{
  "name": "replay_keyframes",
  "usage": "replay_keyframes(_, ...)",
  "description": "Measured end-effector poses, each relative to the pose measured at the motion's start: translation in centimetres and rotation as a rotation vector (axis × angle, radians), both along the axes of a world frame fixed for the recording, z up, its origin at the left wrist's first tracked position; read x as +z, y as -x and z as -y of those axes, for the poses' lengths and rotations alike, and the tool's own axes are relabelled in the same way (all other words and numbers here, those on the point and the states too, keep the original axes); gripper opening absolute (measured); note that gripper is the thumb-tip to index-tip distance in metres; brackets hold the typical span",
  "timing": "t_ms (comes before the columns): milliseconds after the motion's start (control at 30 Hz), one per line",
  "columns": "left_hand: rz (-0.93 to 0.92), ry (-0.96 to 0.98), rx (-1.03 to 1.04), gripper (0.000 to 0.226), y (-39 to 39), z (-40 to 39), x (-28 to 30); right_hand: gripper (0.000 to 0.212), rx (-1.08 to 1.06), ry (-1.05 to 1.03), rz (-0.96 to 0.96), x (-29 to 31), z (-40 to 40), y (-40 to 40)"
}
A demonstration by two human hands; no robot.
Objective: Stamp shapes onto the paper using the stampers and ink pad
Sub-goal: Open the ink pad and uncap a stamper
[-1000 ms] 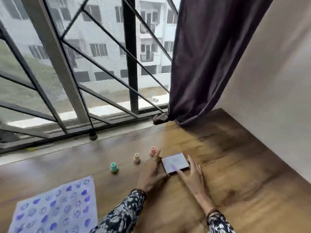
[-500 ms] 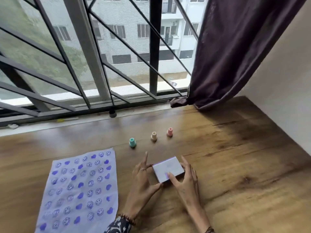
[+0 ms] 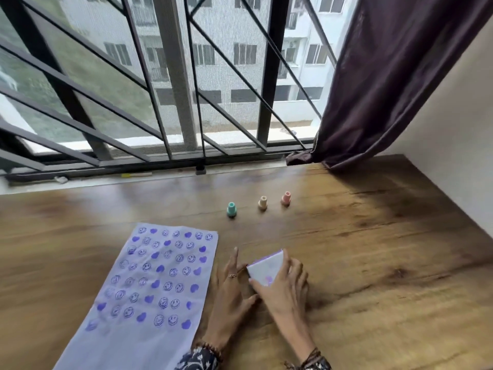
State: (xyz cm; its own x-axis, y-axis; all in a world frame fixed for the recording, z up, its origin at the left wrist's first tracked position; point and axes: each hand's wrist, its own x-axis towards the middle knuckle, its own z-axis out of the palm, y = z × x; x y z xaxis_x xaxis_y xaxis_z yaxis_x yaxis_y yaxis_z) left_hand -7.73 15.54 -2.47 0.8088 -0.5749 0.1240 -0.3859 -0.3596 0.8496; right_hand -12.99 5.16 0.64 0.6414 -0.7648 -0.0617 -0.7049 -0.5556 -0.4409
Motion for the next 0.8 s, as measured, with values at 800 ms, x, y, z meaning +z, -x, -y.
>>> replay_keyframes(800,-0.012,-0.277,-0.003,0.076,-0.5,0.5,1.4,0.049,-0.214,-0.200,0.288,0.7,13.3,3.6)
